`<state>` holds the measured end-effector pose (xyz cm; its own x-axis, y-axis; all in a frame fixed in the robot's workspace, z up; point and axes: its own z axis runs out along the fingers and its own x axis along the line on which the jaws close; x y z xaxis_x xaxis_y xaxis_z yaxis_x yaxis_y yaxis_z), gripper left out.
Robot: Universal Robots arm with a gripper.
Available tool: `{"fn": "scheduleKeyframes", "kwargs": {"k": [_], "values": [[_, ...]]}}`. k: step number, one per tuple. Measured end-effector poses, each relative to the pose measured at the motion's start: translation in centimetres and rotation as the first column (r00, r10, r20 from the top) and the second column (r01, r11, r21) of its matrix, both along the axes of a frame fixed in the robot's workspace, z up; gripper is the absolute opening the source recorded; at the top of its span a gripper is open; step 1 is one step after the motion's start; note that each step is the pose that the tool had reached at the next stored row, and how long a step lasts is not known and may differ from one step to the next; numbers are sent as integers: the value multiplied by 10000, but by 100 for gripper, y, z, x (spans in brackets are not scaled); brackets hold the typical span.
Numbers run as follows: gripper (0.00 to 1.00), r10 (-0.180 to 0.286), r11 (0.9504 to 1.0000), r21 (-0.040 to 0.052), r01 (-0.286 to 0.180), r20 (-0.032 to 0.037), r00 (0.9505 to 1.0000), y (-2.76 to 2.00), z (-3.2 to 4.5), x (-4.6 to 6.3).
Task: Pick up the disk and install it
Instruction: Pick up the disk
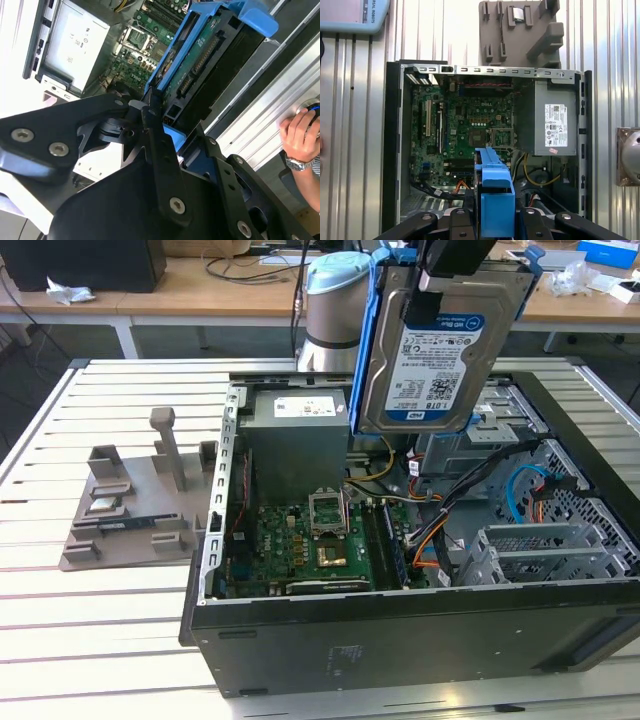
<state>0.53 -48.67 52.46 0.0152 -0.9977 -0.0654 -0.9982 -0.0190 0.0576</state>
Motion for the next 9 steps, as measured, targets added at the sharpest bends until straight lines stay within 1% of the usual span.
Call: {"fn": "scheduleKeyframes", "kwargs": {"k": [1,6,8,9], "values": [[36,0,10000,0,0,0,10000,-4,0,0],[36,1,10000,0,-1,0,10000,-81,-5,2],[36,0,10000,-1,0,0,10000,-103,-6,3],[36,0,10000,-1,0,-5,10000,-221,-15,107]]}}
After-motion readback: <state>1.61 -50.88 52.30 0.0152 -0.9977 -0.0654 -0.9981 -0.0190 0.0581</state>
